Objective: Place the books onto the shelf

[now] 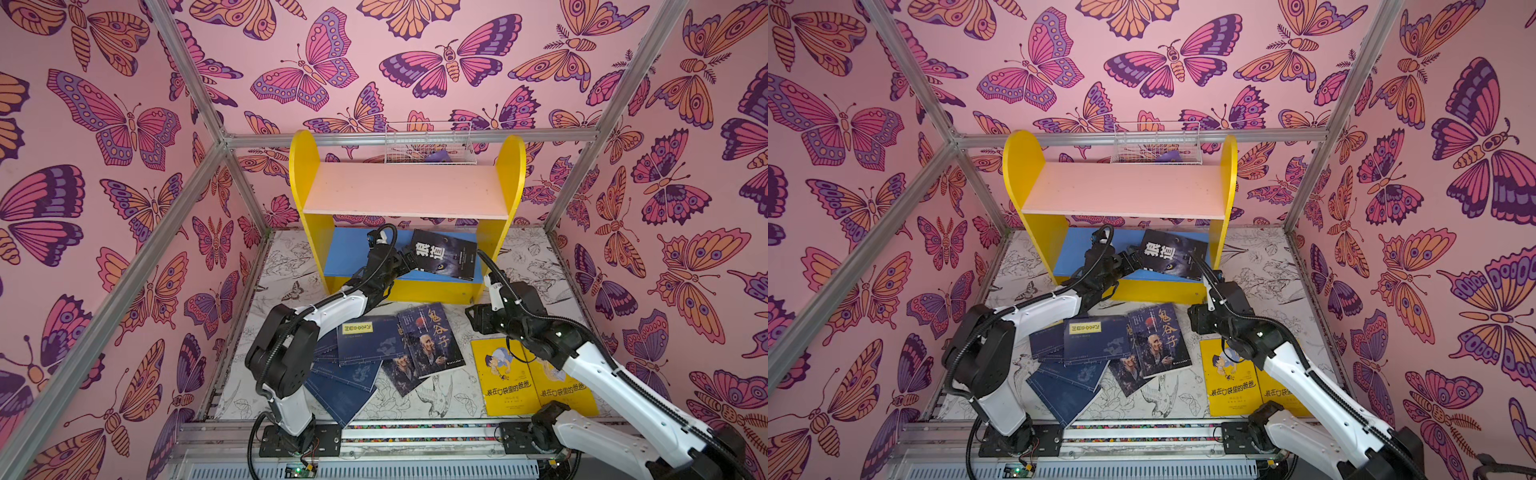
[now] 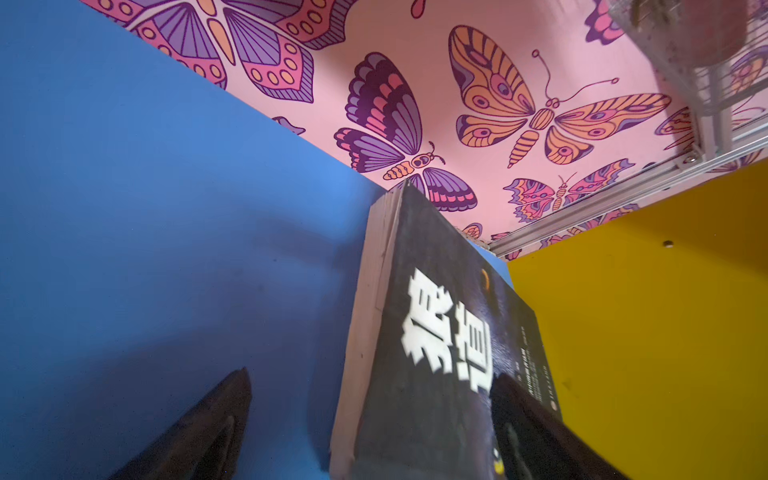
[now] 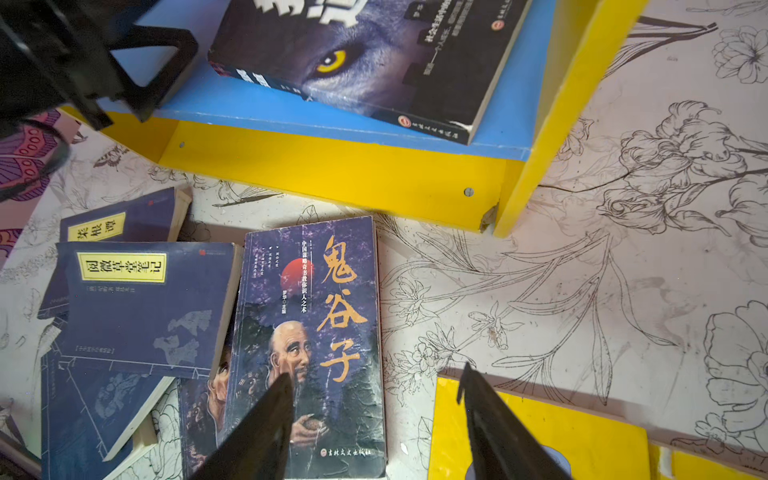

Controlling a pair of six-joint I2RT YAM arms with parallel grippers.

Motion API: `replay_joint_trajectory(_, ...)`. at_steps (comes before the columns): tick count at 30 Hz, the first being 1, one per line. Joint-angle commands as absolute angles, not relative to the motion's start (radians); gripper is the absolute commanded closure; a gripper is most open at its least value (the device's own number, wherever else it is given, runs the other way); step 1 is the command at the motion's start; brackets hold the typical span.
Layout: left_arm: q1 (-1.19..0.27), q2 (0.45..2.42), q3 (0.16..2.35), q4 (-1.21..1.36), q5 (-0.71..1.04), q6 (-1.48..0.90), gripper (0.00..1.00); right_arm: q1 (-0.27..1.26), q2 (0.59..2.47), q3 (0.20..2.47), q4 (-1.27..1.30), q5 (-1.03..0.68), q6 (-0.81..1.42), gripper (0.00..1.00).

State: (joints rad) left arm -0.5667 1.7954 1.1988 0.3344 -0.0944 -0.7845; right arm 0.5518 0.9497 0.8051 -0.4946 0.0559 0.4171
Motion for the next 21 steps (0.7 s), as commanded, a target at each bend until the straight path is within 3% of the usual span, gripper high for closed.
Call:
replay_joint_trajectory(1,-0.559,1.864,1.25,0.358,-0.041,-0.723,0.11,0.552,0.926,0.769,-0.537,0.069,0.452,0.34)
replay_joint_trajectory(4,-0.563,1.875,1.255,0.331,0.013,-0.73,0.24,0.552,0.905,0.752,-0.551,0.074,0.471,0.34)
replay_joint_trajectory(6,-0.569,1.855,1.227,0.319,0.025,-0.736,0.27,0.552,0.888,0.746,-0.557,0.087,0.478,0.34)
replay_joint_trajectory(21,-0.644,1.826,1.157,0.334,0.1,-0.762,0.3,0.549,0.876,0.773,-0.598,0.14,0.503,0.32)
